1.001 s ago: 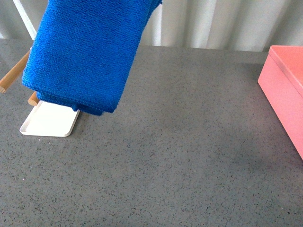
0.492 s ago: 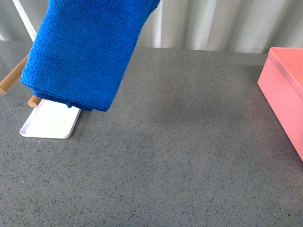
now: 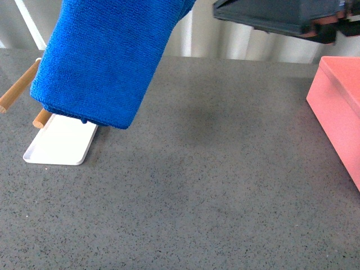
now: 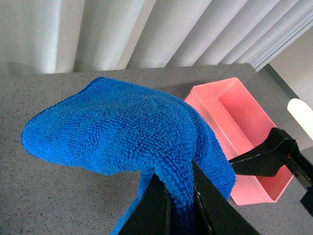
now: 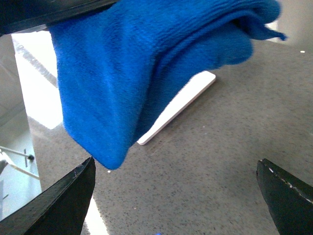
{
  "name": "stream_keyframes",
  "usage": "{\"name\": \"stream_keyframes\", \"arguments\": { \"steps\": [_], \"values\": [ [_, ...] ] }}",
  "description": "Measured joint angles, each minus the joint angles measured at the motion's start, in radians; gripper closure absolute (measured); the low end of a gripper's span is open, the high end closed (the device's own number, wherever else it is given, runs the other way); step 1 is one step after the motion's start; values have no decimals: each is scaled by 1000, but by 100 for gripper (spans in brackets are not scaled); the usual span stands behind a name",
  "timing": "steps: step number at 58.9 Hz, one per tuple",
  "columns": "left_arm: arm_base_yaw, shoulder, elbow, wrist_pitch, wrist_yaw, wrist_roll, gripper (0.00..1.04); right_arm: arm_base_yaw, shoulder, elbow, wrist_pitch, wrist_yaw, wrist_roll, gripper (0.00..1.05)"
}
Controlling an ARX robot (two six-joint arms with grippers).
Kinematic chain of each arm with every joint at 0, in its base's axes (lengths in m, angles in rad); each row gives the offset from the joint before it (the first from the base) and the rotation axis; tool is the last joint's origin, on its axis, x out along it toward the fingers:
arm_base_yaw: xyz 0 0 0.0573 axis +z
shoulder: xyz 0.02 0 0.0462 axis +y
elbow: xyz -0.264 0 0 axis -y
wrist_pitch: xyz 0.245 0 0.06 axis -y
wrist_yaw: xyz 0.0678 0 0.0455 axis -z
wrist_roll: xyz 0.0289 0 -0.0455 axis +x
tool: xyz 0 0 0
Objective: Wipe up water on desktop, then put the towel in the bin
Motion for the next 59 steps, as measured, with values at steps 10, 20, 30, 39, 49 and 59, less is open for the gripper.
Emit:
{"name": "stream_keyframes", "arguments": {
  "steps": [10,20,30,39,49,59],
  "values": [
    [0,0,0,0,0,0,100,93,73,54,76,-15,46,7],
    [0,0,0,0,0,0,100,159,194,149,119,24,93,7],
    [0,0,0,0,0,0,100,188,259,219,138,65,124,7],
    [0,0,0,0,-1,0,100,206,298,269,153,98,143,7],
    [1,0,0,0,-6,0,100,226,340,314,153,141,156,7],
    [1,0,0,0,-7,0,100,239,365,338,175,188,190,7]
  ]
}}
